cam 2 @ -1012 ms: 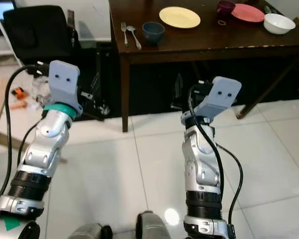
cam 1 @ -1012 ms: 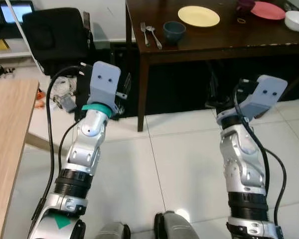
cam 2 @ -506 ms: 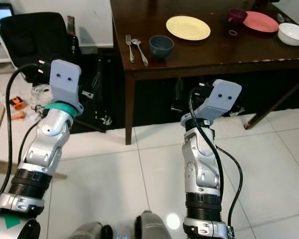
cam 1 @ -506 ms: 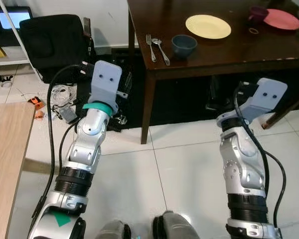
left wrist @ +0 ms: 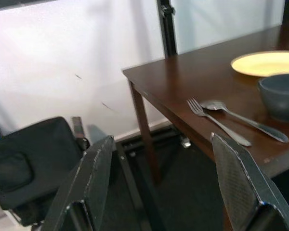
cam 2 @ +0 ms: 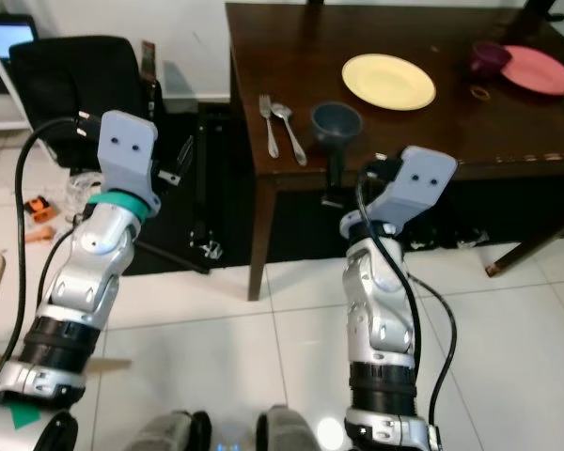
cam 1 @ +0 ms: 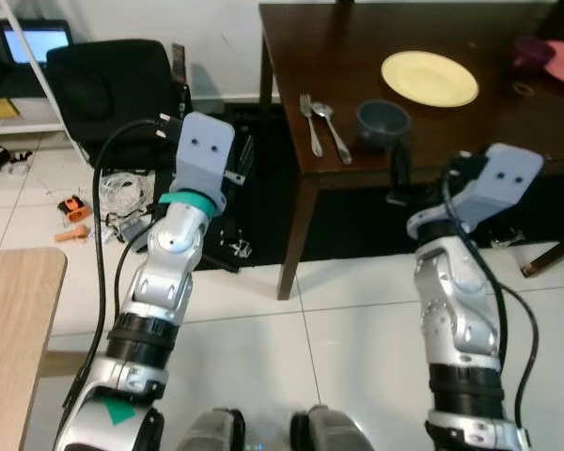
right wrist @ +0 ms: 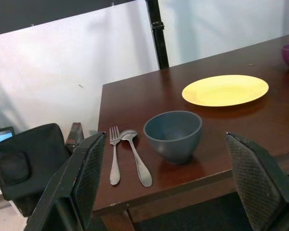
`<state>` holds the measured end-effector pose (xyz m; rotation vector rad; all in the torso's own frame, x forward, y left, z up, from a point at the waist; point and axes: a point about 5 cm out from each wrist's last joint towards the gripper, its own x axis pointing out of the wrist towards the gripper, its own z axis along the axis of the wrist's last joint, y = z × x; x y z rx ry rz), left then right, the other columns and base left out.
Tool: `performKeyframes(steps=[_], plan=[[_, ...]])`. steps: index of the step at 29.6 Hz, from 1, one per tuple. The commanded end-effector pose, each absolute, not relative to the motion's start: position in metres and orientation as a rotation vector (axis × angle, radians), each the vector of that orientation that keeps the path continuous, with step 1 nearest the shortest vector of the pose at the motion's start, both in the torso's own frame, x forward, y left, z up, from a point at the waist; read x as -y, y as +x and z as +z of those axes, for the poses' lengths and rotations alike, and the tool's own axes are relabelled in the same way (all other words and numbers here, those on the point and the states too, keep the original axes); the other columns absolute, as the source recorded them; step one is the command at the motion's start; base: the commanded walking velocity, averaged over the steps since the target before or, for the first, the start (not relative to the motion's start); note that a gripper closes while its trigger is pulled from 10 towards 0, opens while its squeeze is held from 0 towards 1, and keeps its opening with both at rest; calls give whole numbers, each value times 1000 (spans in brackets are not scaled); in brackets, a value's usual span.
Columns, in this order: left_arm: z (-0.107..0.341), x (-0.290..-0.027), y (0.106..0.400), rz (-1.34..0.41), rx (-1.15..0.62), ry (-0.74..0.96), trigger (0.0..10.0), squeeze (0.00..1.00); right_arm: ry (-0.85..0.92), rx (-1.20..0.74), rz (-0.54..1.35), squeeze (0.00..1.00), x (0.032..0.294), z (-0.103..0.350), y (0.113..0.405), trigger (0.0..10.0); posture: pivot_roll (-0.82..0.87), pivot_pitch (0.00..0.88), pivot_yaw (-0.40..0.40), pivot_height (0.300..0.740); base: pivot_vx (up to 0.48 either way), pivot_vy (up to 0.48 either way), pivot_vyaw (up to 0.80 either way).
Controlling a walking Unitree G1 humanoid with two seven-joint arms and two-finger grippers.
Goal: Setting the table
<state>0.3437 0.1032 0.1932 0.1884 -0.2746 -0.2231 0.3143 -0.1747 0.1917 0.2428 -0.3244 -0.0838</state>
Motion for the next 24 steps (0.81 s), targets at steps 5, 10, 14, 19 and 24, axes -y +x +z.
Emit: performKeyframes(steps=[5, 10, 14, 19, 24], plan=[[190, -98, 342, -251, 259, 186, 10000, 0, 259, 293, -102, 0, 179, 184, 312, 10000, -36, 0, 41, 740, 0, 0, -800], [190, -98, 343, -253, 257, 182, 10000, 0, 258, 293, -100, 0, 179, 184, 313, 10000, -36, 0, 40, 740, 0, 0, -800], [189, -97, 343, -254, 255, 181, 10000, 0, 257, 292, -99, 0, 179, 184, 313, 10000, -38, 0, 39, 740, 0, 0, -800], [189, -96, 343, -254, 251, 179, 10000, 0, 254, 287, -98, 0, 179, 184, 313, 10000, -38, 0, 39, 740, 0, 0, -800], [189, -97, 343, -252, 248, 181, 10000, 0, 235, 278, -98, 0, 178, 183, 313, 10000, -37, 0, 39, 740, 0, 0, 0]])
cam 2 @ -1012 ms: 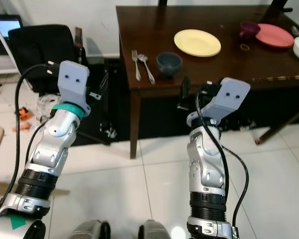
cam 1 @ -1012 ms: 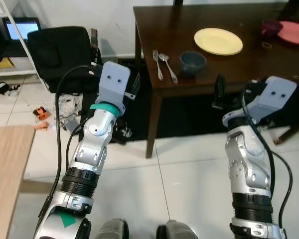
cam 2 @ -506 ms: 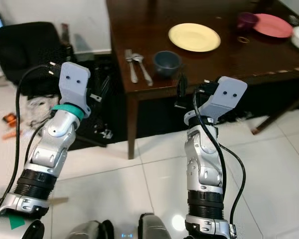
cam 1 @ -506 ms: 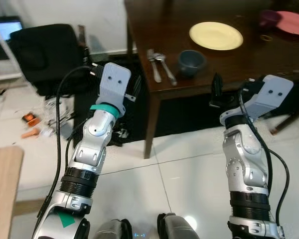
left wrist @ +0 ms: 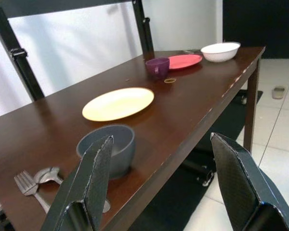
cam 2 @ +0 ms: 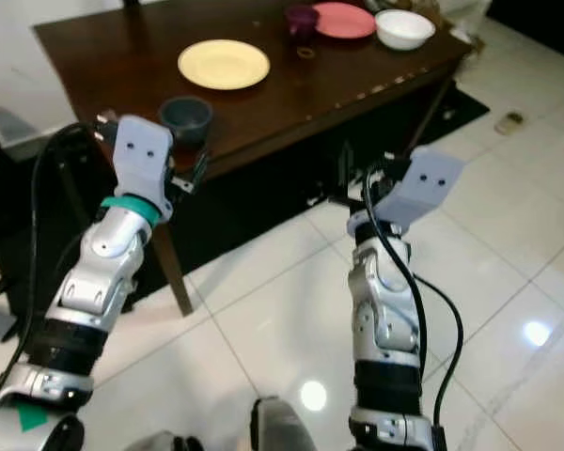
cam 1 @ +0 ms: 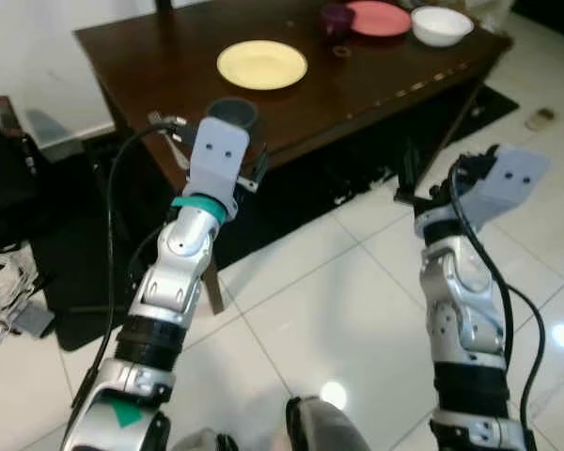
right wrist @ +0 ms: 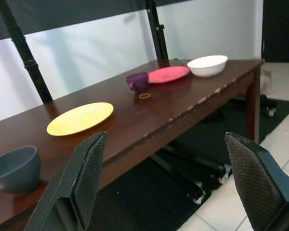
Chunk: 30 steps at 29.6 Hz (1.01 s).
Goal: Setting the table
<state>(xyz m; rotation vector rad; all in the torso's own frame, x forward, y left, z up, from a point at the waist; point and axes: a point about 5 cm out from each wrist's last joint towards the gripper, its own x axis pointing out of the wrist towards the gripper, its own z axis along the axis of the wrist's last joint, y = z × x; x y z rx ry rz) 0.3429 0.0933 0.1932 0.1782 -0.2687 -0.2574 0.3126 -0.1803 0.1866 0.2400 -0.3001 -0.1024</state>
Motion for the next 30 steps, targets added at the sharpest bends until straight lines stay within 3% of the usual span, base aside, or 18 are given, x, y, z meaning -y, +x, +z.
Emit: performKeyframes(steps=[1, 14, 30], plan=[[189, -97, 343, -252, 248, 181, 10000, 0, 235, 278, -98, 0, 178, 183, 313, 10000, -37, 0, 39, 740, 0, 0, 0], [188, -96, 343, -257, 247, 173, 10000, 0, 233, 277, -96, 0, 178, 183, 313, 10000, -40, 0, 37, 740, 0, 0, 0], [190, -91, 341, -289, 272, 171, 10000, 0, 228, 279, -97, 0, 179, 184, 314, 10000, -42, 0, 38, 740, 458, 0, 0]])
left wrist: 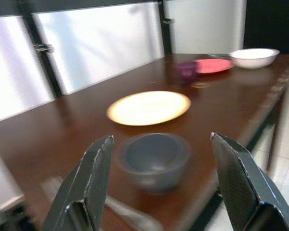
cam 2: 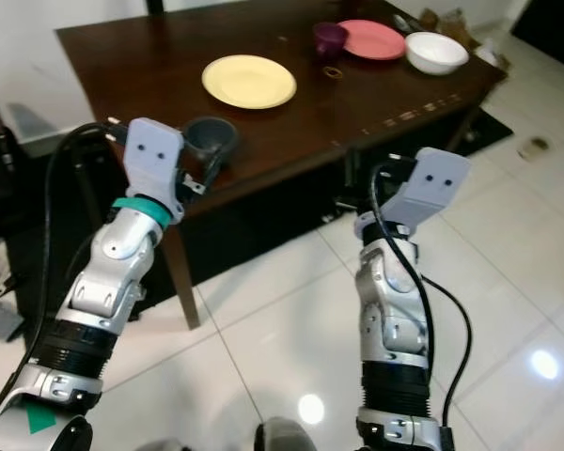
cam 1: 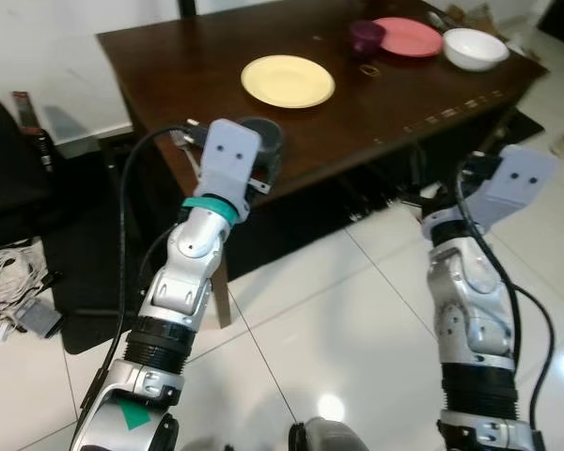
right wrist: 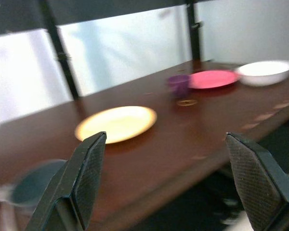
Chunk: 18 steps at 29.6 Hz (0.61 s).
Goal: Setting the table
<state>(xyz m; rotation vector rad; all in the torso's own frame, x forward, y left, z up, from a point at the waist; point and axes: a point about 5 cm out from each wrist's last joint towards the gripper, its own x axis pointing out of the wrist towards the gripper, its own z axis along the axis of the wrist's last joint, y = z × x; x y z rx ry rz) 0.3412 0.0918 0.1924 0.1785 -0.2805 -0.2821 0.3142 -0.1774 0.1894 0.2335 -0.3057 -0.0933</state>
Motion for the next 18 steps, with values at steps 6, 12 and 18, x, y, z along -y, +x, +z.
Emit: performKeyframes(steps=[6, 12, 18], plan=[[191, -91, 341, -291, 275, 173, 10000, 0, 229, 279, -99, 0, 179, 183, 313, 10000, -42, 0, 40, 740, 479, 0, 0], [192, -89, 340, -303, 286, 178, 10000, 0, 229, 279, -102, 0, 179, 183, 313, 10000, -42, 0, 41, 740, 413, 0, 0], [195, -85, 338, -346, 305, 183, 10000, 0, 194, 277, -63, 0, 179, 185, 314, 10000, -40, 0, 41, 740, 156, 0, 0]])
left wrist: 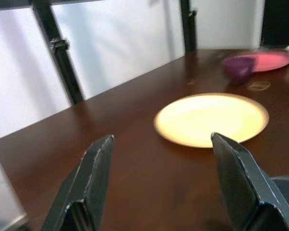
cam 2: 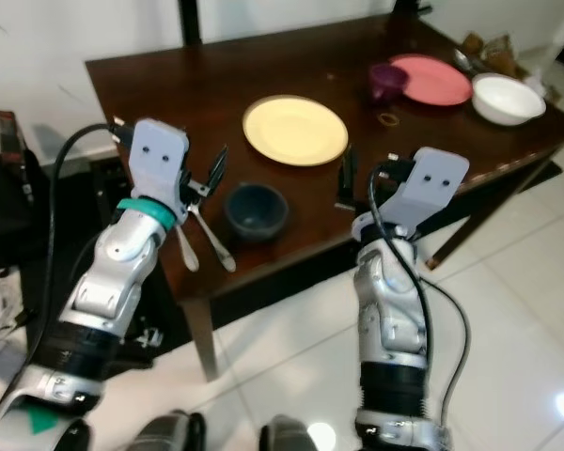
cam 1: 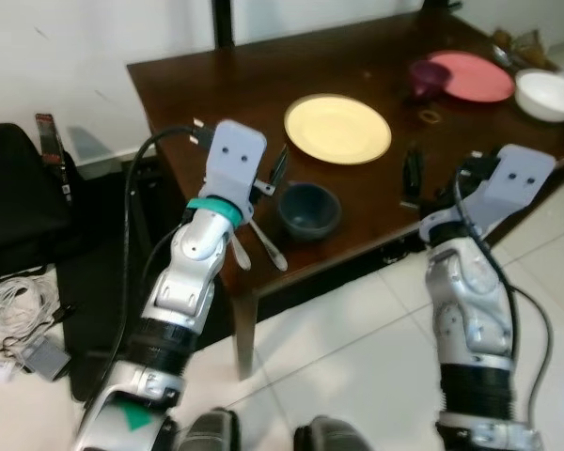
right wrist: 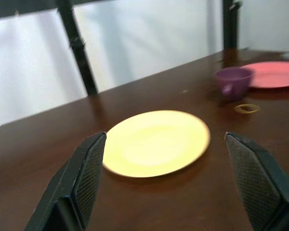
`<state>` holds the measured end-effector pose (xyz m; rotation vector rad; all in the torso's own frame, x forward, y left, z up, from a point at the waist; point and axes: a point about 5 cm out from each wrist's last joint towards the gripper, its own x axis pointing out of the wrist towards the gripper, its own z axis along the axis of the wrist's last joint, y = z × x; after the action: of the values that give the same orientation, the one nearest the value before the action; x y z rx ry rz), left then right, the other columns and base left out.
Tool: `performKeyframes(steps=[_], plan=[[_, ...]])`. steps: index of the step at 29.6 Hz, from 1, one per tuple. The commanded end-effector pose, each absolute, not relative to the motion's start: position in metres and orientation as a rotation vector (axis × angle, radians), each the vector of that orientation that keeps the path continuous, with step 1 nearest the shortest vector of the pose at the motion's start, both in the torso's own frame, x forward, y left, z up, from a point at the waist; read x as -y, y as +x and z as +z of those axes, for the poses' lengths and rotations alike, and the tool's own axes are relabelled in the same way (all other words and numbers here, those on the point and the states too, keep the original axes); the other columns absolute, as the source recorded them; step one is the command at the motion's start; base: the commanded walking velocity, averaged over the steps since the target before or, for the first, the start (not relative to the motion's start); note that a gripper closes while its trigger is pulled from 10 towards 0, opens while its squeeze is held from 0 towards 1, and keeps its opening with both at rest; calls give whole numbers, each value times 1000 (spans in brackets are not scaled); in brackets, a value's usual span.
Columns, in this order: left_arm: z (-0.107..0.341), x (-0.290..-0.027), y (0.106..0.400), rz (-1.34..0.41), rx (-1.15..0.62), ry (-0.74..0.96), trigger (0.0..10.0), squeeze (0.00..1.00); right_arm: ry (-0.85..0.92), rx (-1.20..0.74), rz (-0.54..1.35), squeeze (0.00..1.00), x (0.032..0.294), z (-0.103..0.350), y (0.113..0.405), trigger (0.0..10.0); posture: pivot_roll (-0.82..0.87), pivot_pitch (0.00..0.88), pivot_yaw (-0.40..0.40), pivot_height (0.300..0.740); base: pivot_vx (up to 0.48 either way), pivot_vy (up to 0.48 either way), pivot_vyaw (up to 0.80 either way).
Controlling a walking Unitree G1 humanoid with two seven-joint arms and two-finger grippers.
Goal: Setting the table
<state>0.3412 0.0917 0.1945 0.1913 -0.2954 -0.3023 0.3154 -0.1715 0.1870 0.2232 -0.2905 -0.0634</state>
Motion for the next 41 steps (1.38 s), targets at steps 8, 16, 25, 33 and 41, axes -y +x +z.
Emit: performKeyframes(steps=[8, 16, 25, 33, 41], plan=[[203, -91, 327, -538, 344, 280, 10000, 0, -43, 182, 166, 0, 185, 187, 314, 10000, -28, 0, 35, 740, 0, 0, 0], [209, -103, 325, -635, 326, 358, 10000, 0, -135, 29, 307, 0, 199, 181, 306, 10000, -28, 8, 33, 740, 0, 0, 0], [203, -94, 308, -957, 231, 536, 10000, 0, 75, -169, 560, 0, 189, 154, 304, 10000, -11, 42, 14, 740, 0, 0, 0], [208, -88, 310, -1010, 235, 561, 10000, 0, 119, -205, 603, 0, 181, 149, 318, 10000, 2, 70, 14, 740, 0, 0, 0], [211, -88, 307, -1005, 229, 539, 10000, 0, 77, -269, 595, 0, 183, 143, 325, 10000, 5, 86, 9, 740, 0, 0, 0]])
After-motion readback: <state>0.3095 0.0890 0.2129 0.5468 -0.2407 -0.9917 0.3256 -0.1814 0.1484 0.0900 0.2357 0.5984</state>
